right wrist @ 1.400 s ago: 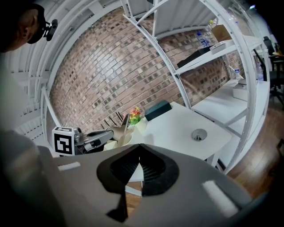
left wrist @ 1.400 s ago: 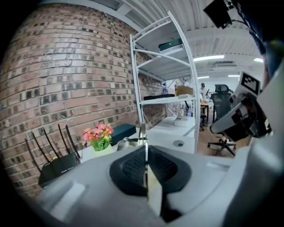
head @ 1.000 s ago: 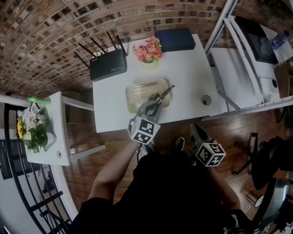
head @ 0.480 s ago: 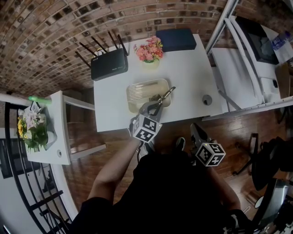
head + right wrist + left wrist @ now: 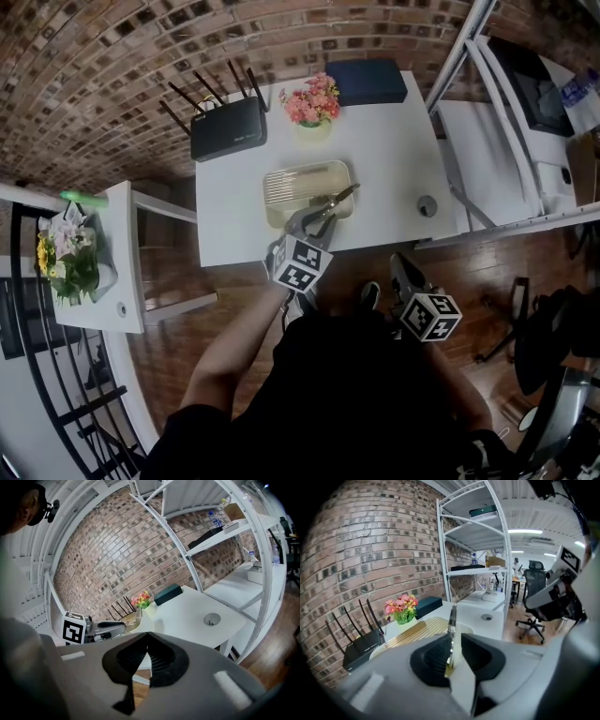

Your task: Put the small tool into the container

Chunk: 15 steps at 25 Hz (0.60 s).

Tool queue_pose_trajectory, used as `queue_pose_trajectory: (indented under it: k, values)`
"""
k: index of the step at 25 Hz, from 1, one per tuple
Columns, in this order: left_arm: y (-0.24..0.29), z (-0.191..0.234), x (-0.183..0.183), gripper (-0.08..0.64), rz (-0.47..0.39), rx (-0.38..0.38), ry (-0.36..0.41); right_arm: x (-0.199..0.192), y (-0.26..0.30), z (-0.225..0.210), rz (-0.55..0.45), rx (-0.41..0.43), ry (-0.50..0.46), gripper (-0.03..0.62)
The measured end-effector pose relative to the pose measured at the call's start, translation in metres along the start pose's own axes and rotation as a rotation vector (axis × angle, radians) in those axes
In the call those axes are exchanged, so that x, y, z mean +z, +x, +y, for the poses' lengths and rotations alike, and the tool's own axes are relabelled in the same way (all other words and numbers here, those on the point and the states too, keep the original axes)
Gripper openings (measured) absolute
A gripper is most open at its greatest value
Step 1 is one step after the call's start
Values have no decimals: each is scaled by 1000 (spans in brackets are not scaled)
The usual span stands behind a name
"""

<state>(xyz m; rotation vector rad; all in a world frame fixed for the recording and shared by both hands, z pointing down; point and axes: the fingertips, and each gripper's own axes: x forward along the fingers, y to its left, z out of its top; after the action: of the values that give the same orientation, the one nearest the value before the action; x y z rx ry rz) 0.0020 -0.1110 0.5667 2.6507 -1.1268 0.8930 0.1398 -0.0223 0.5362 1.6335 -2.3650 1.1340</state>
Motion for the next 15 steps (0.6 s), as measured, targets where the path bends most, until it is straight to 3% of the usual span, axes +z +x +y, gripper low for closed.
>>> queue_pose_trajectory:
  k: [9, 15]
  values:
    - [-4, 0, 0, 72, -6, 13, -4, -1, -2, 0, 0, 3, -1, 11]
    - [-21, 2, 3, 72, -31, 41, -69, -1, -2, -1, 4, 10, -3, 11]
